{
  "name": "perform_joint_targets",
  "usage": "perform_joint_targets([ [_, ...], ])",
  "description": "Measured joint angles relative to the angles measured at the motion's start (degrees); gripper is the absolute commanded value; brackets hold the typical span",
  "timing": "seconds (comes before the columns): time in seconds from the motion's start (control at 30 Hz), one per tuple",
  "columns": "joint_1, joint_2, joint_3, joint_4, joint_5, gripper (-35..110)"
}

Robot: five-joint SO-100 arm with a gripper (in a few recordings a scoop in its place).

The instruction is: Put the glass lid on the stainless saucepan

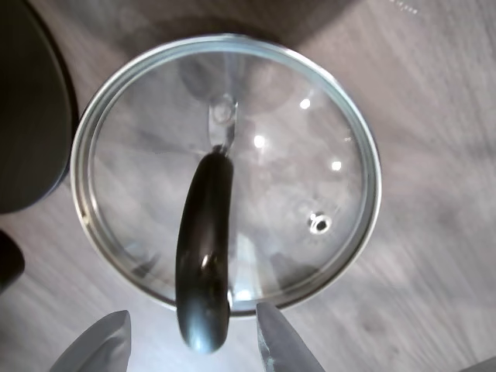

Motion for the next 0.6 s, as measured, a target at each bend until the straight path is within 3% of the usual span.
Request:
perform_joint_targets([
  [0.53, 1.5, -4.3, -1.5, -0.9, -2.3, 19],
  [0.6, 1.2, -5.1, -1.5, -1.2, -2.3, 13],
])
